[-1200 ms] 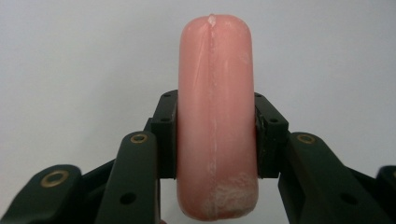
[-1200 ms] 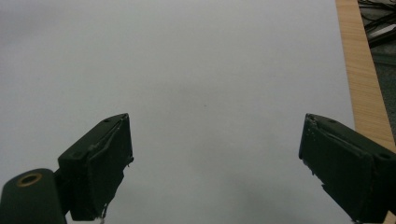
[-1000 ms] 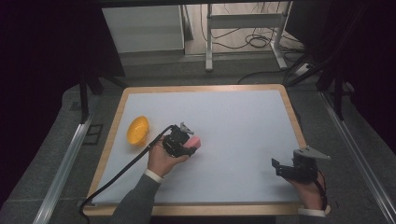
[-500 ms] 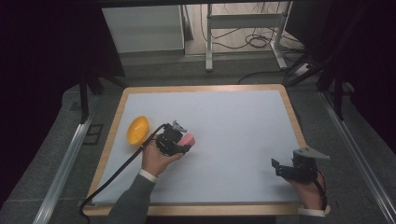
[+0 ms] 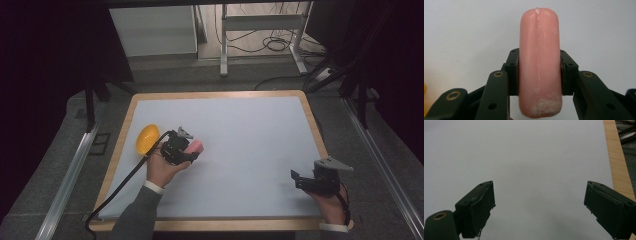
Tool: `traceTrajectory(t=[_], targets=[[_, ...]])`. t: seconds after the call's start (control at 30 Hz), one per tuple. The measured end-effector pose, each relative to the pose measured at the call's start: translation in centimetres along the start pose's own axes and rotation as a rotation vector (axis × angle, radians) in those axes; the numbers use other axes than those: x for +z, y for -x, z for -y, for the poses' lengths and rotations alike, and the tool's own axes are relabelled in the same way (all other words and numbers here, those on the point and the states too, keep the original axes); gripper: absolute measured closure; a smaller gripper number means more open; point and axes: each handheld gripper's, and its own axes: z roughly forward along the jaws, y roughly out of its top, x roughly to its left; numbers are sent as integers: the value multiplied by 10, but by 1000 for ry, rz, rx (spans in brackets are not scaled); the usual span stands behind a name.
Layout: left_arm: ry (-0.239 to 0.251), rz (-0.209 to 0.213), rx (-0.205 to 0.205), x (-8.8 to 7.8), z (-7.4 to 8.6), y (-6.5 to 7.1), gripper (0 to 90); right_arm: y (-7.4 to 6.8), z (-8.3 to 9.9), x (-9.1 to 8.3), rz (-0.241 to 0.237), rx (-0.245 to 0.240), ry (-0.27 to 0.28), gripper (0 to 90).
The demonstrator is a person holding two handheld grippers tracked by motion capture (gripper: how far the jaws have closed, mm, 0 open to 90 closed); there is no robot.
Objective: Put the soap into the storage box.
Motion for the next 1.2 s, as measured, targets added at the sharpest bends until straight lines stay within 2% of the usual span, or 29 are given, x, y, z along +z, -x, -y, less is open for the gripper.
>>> traceTrajectory(t=[1.2], targets=[[47, -72, -93, -31, 12, -47, 604, 0, 0, 0, 2, 2, 0, 92]])
